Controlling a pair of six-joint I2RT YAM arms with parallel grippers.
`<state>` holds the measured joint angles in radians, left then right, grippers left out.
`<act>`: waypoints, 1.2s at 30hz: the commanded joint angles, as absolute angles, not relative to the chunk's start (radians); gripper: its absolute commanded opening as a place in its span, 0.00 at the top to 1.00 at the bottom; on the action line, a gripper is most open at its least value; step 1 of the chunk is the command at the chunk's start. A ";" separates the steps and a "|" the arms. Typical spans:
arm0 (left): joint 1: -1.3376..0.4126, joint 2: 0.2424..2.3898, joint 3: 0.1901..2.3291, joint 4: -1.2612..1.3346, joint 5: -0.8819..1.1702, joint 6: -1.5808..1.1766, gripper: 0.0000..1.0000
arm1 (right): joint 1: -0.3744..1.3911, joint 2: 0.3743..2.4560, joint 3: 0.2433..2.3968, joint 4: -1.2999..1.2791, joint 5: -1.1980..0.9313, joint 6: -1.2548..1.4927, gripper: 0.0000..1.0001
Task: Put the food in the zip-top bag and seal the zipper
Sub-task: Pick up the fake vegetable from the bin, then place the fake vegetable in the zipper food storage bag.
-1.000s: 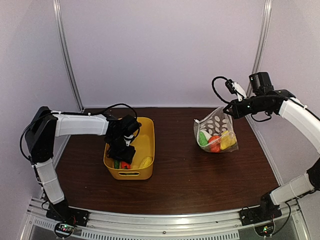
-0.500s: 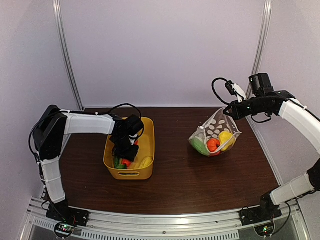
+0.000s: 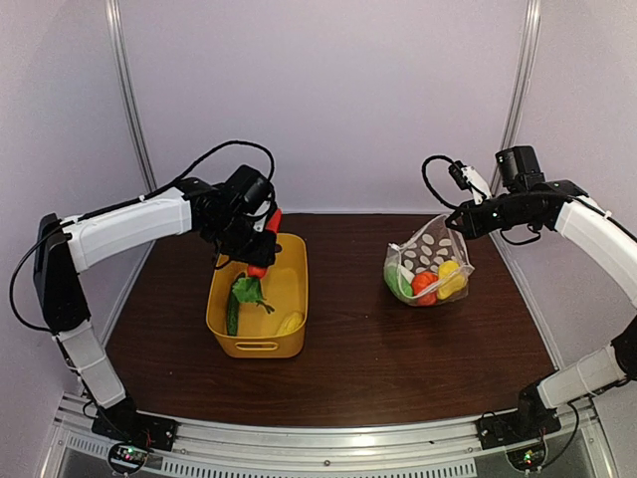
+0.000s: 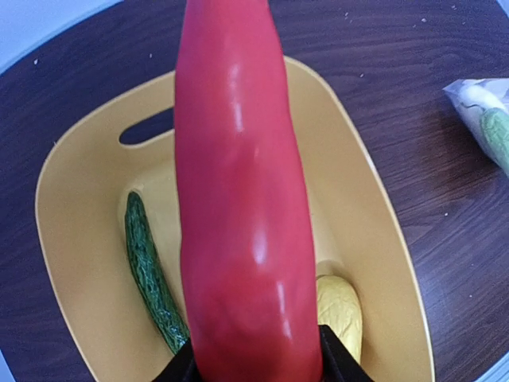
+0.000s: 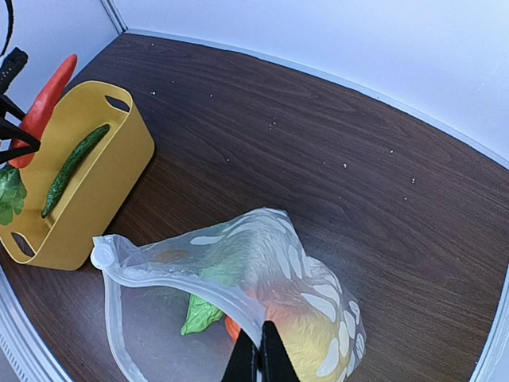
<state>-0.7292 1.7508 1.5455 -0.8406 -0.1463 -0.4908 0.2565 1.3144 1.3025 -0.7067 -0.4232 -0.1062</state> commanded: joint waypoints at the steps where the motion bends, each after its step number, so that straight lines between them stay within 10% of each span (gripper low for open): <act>1: -0.732 1.693 1.586 -0.792 -0.096 -0.402 0.76 | 0.253 1.302 1.310 -0.697 -0.408 -0.118 1.00; 12: -0.853 1.525 1.417 0.084 0.219 -0.307 0.90 | 0.253 1.329 1.351 -0.724 -0.486 -0.099 1.00; 36: -1.061 1.972 1.615 0.733 0.178 -0.381 1.00 | 0.253 1.386 1.434 -0.738 -0.743 0.029 1.00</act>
